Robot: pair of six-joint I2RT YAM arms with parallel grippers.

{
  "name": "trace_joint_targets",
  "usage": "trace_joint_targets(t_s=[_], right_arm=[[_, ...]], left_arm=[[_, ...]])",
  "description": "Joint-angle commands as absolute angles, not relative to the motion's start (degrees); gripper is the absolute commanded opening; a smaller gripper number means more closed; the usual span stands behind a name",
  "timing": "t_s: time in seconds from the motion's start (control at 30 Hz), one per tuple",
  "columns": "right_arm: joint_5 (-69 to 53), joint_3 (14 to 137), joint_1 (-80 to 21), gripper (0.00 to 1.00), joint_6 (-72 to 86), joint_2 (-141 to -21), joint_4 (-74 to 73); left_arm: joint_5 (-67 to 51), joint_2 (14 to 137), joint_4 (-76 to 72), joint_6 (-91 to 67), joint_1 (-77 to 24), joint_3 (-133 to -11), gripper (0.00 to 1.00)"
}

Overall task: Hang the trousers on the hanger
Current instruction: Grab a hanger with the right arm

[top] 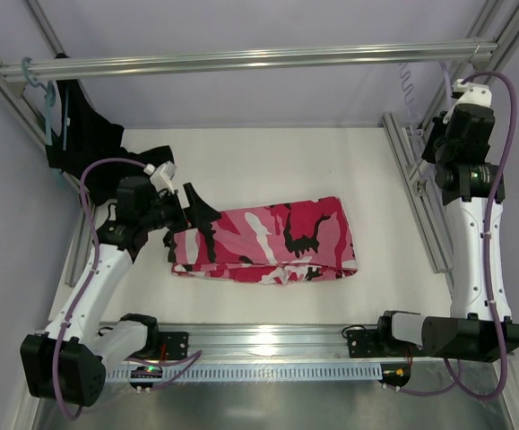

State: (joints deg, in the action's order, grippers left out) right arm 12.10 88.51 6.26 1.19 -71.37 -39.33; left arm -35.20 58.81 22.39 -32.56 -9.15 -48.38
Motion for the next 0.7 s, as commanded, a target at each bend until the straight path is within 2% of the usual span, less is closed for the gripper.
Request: trace_joint_targets(t_s=[0.0,0.27,0.67], right_arm=[[8.7,93.95,6.24,0.04,0.79,-69.79,-33.13],[11.86,96.33,6.24,0.04,-1.23,-69.7,-31.47],[11.96,94.57,6.24,0.04,-6.94,-68.82,-20.48]], left_arm=[[-36.83,59.06,18.81,-33.05,-8.96,-48.16,0.91],[-37.0,59.06,18.46,-33.57,-8.96,-47.99,0.91],[-35.07,59.41,23.64,-29.53,-8.96,-50.71,0.92]])
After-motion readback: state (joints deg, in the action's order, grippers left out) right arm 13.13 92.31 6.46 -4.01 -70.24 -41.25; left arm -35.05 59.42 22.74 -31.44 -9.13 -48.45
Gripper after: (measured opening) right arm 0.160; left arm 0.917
